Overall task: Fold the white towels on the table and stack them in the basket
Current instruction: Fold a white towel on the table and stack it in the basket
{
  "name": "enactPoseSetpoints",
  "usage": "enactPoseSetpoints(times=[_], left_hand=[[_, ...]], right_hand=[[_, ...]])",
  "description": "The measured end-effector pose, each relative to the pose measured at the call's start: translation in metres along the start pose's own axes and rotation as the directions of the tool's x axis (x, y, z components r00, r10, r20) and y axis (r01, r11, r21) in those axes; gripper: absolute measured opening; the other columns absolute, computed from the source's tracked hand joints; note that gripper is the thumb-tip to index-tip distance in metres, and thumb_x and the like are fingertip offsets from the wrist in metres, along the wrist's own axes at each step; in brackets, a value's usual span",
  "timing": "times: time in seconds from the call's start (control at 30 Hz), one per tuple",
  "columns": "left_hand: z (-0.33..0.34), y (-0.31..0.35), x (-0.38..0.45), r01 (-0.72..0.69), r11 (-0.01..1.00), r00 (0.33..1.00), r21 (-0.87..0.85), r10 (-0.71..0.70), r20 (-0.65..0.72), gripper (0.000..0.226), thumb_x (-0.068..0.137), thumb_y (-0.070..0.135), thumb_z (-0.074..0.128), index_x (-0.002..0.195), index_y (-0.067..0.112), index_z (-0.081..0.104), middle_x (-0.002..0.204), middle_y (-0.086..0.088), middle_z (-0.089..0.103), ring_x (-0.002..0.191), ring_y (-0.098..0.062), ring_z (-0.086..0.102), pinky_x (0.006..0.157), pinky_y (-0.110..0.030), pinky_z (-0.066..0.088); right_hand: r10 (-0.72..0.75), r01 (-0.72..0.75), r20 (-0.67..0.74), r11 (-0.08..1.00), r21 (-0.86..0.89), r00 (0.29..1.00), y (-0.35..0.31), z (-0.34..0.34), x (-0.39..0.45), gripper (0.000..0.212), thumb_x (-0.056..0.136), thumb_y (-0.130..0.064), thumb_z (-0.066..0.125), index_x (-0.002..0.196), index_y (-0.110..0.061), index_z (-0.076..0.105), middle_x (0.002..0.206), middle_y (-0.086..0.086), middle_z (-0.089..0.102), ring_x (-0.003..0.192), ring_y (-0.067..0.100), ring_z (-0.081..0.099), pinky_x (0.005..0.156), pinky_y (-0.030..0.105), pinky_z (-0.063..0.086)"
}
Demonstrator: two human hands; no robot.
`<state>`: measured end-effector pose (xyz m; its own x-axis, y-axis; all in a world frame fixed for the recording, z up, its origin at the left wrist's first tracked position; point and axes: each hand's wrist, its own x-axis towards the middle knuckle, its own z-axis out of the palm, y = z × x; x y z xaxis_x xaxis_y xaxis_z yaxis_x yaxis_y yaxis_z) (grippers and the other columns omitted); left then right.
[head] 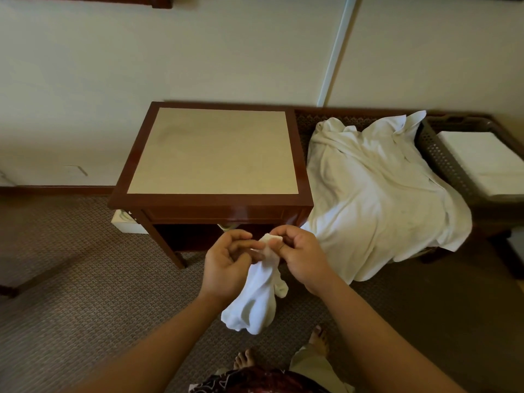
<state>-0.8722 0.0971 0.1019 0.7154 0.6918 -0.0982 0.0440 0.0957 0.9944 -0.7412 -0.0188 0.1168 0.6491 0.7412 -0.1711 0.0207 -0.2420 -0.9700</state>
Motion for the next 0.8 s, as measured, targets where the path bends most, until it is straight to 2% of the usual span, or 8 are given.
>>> enactPoseSetpoints(times=[0.07,0.17,0.27,0.37,0.5,0.63,0.73,0.8], left_hand=[[0.0,-0.007,0.003,-0.04,0.991,0.999,0.125,0.041,-0.006,0.039,0.088,-0.012,0.062,0.11,0.02,0.068,0.105,0.003,0.074,0.093,-0.018,0.07,0.083,-0.035,0.06],[-0.004,-0.011,0.01,-0.116,0.948,0.988,0.296,0.078,0.136,0.047,0.091,0.001,0.069,0.123,0.036,0.067,0.121,0.024,0.065,0.113,-0.004,0.061,0.09,-0.018,0.051],[0.0,-0.011,0.013,-0.22,0.918,0.955,0.329,0.133,0.266,0.043,0.095,0.007,0.067,0.131,0.031,0.065,0.131,0.021,0.064,0.124,-0.001,0.057,0.093,-0.007,0.041],[0.006,-0.012,0.011,-0.153,0.932,0.964,0.328,0.068,0.257,0.035,0.098,0.02,0.068,0.129,0.034,0.063,0.122,0.023,0.067,0.118,0.0,0.059,0.091,-0.01,0.042],[0.01,-0.016,0.01,-0.113,0.939,0.984,0.324,0.062,0.165,0.023,0.099,0.029,0.067,0.121,0.037,0.064,0.114,0.024,0.069,0.112,0.002,0.062,0.094,-0.024,0.046],[0.012,-0.023,0.01,-0.042,0.961,0.992,0.275,0.007,0.126,0.022,0.097,0.031,0.07,0.117,0.039,0.064,0.112,0.022,0.069,0.11,0.0,0.063,0.093,-0.036,0.055],[0.012,-0.028,0.009,-0.015,0.962,0.99,0.273,-0.024,0.137,0.017,0.093,0.028,0.075,0.107,0.032,0.066,0.106,0.019,0.071,0.104,0.0,0.064,0.089,-0.03,0.053],[0.011,-0.032,0.008,-0.005,0.961,0.989,0.276,-0.036,0.143,0.016,0.09,0.027,0.078,0.098,0.029,0.065,0.097,0.017,0.07,0.094,-0.001,0.063,0.082,-0.025,0.049]], right_hand=[[-0.052,0.058,0.04,0.985,-0.16,0.998,-0.009,-0.009,0.001,0.016,0.1,-0.008,0.062,0.094,-0.021,0.07,0.076,-0.017,0.066,0.071,-0.001,0.058,0.067,0.014,0.045],[-0.101,0.145,0.146,0.933,-0.328,0.984,-0.027,-0.024,0.003,0.016,0.1,-0.008,0.059,0.096,-0.019,0.069,0.088,-0.01,0.068,0.082,0.005,0.061,0.073,0.015,0.046],[-0.123,0.207,0.223,0.889,-0.408,0.967,-0.048,-0.032,0.004,0.022,0.099,-0.007,0.057,0.098,-0.025,0.068,0.094,-0.014,0.07,0.092,0.006,0.064,0.08,0.02,0.05],[-0.18,0.263,0.217,0.85,-0.457,0.959,-0.063,-0.039,0.005,0.025,0.099,-0.006,0.058,0.107,-0.027,0.068,0.1,-0.011,0.069,0.096,0.01,0.063,0.084,0.026,0.05],[-0.24,0.315,0.221,0.848,-0.427,0.945,-0.077,-0.043,0.003,0.029,0.098,-0.002,0.059,0.114,-0.025,0.068,0.109,-0.017,0.068,0.105,0.006,0.062,0.09,0.017,0.047],[-0.239,0.312,0.225,0.869,-0.385,0.944,-0.081,-0.042,0.0,0.032,0.099,-0.002,0.058,0.115,-0.028,0.066,0.11,-0.018,0.066,0.11,0.007,0.061,0.094,0.018,0.046],[-0.233,0.302,0.216,0.872,-0.384,0.948,-0.078,-0.042,0.0,0.033,0.098,-0.002,0.057,0.114,-0.029,0.066,0.11,-0.016,0.066,0.106,0.01,0.062,0.095,0.024,0.048],[-0.231,0.28,0.17,0.877,-0.391,0.958,-0.072,-0.042,0.0,0.032,0.098,-0.003,0.057,0.113,-0.031,0.066,0.107,-0.003,0.068,0.098,0.021,0.063,0.091,0.036,0.049]])
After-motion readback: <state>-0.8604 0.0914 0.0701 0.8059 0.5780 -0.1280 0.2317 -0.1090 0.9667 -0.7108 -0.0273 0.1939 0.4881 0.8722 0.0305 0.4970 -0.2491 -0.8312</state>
